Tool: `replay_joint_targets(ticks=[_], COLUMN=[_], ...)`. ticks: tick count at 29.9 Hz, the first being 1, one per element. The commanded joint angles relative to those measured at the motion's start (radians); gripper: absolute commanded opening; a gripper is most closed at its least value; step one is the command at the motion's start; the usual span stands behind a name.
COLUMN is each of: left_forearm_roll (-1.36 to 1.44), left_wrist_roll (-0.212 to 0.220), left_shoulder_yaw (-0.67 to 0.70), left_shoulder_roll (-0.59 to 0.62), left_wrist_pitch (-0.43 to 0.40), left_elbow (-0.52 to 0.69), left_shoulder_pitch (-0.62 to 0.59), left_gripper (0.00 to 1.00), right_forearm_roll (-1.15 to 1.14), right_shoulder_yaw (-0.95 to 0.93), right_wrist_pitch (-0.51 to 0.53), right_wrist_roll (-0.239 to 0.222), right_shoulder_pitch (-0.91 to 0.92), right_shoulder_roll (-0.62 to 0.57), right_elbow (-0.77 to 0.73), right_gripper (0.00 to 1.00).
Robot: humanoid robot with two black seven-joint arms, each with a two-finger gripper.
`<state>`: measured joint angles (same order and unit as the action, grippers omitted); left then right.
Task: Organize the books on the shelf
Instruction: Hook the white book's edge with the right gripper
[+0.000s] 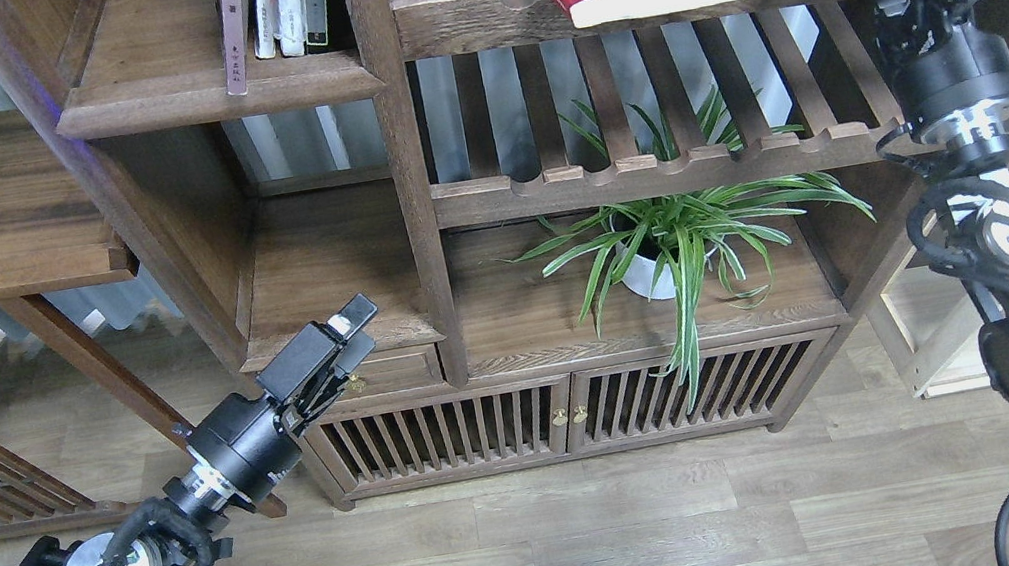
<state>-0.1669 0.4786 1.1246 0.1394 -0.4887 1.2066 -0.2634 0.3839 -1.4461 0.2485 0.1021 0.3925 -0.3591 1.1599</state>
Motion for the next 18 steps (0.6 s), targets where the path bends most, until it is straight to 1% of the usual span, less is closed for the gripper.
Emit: replay_joint_targets(ticks=[1,10,15,18], left_forearm_roll=[0.000,-0.002,-0.002,-0.002], left_wrist_roll=[0.000,-0.002,0.000,0.000], left_shoulder_yaw=[0.003,0.006,0.012,0.014], left_shoulder_roll=[0.009,0.012,0.019,0.020], left_wrist_pitch=[0.000,0.000,0.000,0.000], left_elbow=[0.002,0.002,-0.001,-0.001], left_shoulder_pitch=[0.004,0.009,0.009,0.010], left_gripper=[0.99,0.99,0.99,0.99], right_forearm_roll=[0.003,0.016,0.020,0.027], right_shoulder_yaw=[0.001,0.012,0.016,0.016], right_wrist_pitch=[-0.009,-0.107,-0.120,-0.127], right_wrist_roll=[-0.004,-0.015,-0.018,-0.021], right_shoulder_pitch=[-0.001,0.009,0.040,0.065], right_shoulder_roll=[-0.023,-0.017,-0.014,-0.012], right_elbow=[0.000,0.000,-0.006,-0.012], right_gripper=[0.96,0.96,0.93,0.90])
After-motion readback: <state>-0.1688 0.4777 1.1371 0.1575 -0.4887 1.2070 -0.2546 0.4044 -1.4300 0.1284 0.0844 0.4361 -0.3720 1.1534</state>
